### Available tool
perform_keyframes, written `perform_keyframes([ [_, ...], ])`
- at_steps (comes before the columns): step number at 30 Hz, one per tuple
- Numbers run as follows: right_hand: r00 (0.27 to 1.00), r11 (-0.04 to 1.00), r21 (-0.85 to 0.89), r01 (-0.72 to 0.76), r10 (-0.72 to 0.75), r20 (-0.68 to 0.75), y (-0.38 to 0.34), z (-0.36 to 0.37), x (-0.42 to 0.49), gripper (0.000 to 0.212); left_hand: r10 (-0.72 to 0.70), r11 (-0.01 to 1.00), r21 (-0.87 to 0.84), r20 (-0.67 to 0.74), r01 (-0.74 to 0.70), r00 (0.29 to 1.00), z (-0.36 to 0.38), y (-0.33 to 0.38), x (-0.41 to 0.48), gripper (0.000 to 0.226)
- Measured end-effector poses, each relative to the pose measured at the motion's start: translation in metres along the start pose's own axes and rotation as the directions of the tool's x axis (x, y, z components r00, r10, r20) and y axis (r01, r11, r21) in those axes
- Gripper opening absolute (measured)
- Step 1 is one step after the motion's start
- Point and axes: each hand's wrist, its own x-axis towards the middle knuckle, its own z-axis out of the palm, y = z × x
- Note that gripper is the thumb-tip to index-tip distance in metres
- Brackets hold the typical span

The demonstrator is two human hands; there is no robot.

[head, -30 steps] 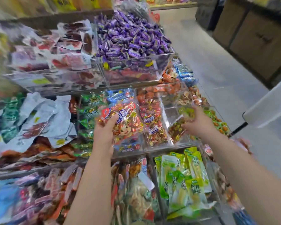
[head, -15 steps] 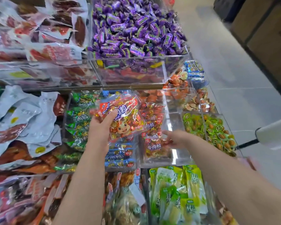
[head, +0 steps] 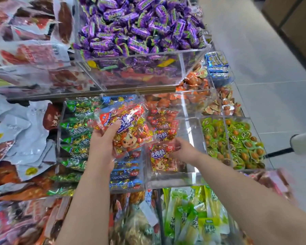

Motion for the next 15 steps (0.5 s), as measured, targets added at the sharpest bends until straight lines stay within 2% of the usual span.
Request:
perform_keyframes([
  [3,0.994,0.998,0.05,-0.033,0.028,0.105,0.007,0.009,0.0,0.089,-0.012,1.0,-0.002,0.002,0.012,1.0,-0.001,-0.001,0.003,0.025],
  [5,0.987,0.996,0.06,-0.072,0.062,0.151,0.012,0.009,0.0,0.107,-0.027,1.0,0.002,0.01,0.027,1.0,-0.002,0.0,0.003,0.027],
  [8,0.993,0.987,0.154,-0.039,0.02,0.117,0.015,0.001,0.005,0.102,-0.041,0.999,0.006,0.015,0.041,0.999,-0.002,0.001,0.001,0.037],
  [11,0.995,0.959,0.275,0.062,-0.037,-0.096,0.015,0.0,0.018,0.077,-0.035,0.999,0.023,0.044,0.034,0.998,-0.002,0.003,-0.002,0.03],
  [13,0.986,0.98,0.182,0.082,-0.053,-0.16,0.008,0.001,0.027,0.077,-0.039,0.998,0.05,0.08,0.035,0.996,0.0,0.006,-0.006,0.037],
  [15,0.97,0.998,-0.053,0.025,-0.037,-0.24,0.004,0.002,0.036,0.094,-0.051,0.996,0.084,0.113,0.042,0.992,0.002,0.011,-0.01,0.05],
])
